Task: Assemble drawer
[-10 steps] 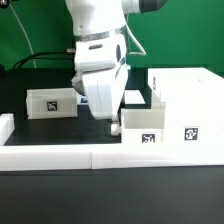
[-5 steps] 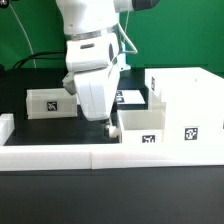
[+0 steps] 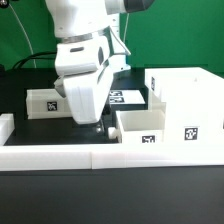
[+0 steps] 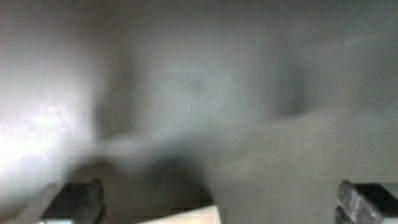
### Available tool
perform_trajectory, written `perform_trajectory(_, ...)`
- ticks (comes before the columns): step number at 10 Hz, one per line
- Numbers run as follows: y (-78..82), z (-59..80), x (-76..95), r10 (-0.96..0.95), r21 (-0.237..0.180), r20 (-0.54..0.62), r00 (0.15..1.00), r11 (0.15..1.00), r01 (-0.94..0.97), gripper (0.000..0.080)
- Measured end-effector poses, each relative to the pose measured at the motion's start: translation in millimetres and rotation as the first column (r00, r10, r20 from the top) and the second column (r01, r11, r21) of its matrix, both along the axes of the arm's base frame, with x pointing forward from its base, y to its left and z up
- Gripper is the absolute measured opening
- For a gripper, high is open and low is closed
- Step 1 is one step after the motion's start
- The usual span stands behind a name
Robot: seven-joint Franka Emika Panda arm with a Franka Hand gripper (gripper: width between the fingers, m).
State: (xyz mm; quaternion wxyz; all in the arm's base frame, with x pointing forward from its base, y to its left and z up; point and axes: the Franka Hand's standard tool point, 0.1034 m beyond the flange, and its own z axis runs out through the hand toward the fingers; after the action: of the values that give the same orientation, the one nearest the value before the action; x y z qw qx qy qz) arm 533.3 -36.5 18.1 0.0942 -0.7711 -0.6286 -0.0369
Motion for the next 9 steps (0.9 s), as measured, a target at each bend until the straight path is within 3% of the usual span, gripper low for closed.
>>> perform_trajectory(3, 4.9, 6.2, 11.2, 0.013, 0.004, 0.007, 1.0, 1.0, -0.013, 0.0649)
perform_trajectory(5, 19.5, 8.9, 21.9, 0.005, 0.01, 0.0, 1.0, 1.0, -0.005, 0.0649)
perform_trajectory(9, 44.0, 5.6, 17.5, -0.065, 0.005, -0.02, 0.998, 0.998, 0.065, 0.0649)
